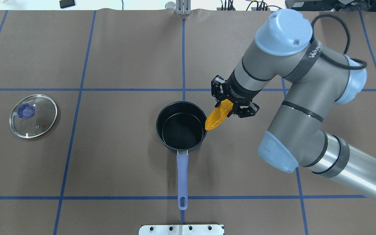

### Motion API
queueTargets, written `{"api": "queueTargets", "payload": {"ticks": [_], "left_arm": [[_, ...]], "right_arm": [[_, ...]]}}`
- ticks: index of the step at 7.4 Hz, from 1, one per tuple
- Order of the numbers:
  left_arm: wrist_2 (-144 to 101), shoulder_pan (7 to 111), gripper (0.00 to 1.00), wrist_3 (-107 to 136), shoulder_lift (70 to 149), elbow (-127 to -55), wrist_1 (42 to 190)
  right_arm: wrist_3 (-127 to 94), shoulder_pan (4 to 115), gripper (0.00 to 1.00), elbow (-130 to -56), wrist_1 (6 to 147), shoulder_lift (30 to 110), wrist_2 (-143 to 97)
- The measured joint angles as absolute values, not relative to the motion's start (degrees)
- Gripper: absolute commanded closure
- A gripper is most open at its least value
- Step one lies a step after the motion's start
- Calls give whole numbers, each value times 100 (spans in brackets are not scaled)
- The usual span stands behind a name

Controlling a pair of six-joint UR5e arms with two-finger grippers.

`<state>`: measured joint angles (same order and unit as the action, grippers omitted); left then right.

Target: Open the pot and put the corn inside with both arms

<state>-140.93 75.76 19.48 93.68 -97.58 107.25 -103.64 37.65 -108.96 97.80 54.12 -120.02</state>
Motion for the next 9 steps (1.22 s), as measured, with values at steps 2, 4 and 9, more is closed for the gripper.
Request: {"api": "queueTargets", "payload": {"ticks": [2,4,9], "left_arm": [[-14180,8148,3,766,9394,-9812,9910],[-14193,8498,2,129,9395,-9987,9393],[-14190,8662,2,-139,9320,-10142,9247]], "right_arm": [[-10525,3389,74,-10846,9820,5135,-11787],[-10563,3240,74,-10458,9814,4785,-11665],[-10169,3190,71,-9437,9616,4365,-11516]]}}
